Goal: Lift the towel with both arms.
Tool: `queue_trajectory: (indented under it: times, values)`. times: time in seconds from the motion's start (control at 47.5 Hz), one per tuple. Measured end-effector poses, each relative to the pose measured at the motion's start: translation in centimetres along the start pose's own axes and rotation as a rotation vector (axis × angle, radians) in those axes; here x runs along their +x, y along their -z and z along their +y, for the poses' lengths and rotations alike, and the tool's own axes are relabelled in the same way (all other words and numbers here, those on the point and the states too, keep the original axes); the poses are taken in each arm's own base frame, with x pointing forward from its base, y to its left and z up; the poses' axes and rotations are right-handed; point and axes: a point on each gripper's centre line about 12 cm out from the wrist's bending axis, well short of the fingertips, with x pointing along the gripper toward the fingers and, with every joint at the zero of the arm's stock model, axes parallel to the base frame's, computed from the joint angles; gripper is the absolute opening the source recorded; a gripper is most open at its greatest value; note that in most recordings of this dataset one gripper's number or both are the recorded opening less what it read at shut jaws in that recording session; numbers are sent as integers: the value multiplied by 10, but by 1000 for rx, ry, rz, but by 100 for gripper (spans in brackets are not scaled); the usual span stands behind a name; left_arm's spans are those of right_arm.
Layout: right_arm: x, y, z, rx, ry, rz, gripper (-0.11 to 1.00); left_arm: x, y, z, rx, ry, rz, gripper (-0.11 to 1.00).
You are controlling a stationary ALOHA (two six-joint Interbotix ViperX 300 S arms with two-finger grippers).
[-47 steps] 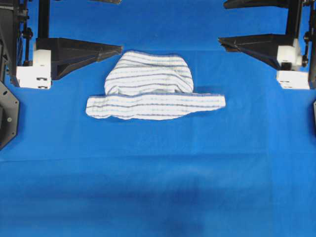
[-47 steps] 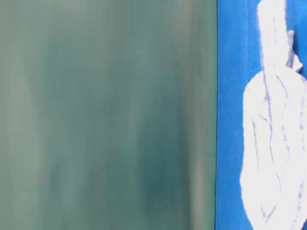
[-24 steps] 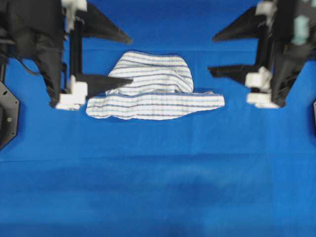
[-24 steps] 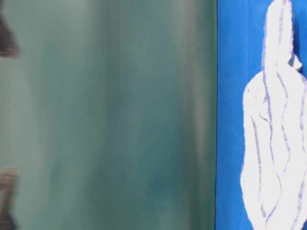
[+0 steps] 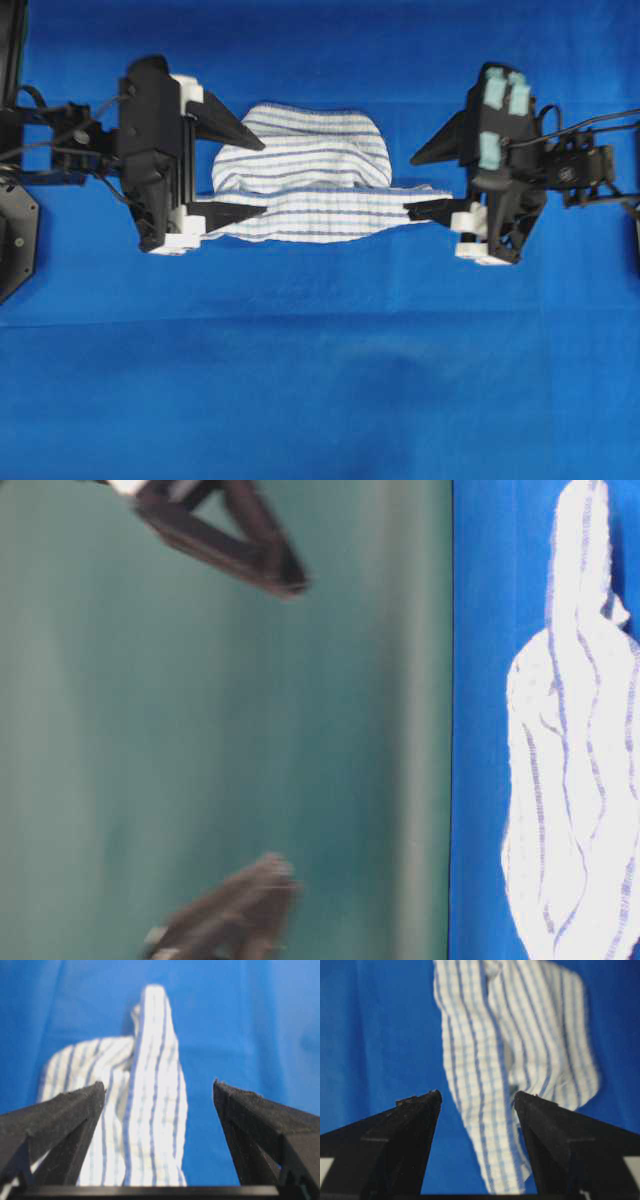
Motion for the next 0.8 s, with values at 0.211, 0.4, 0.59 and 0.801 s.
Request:
queue_trajectory:
  times: [0.211, 0.4, 0.59, 0.801]
  values:
    - [31, 28, 0, -9, 4, 95, 64, 24, 46, -6, -17, 10, 63, 93]
    - [60, 51, -6, 3, 11, 160, 64, 44, 83, -9, -19, 14, 153, 93]
    - [89, 72, -9, 13, 0, 192, 64, 61, 116, -10, -18, 17, 254, 93]
    - [113, 88, -20, 39, 5, 216, 64, 73, 147, -10, -18, 15, 319, 93]
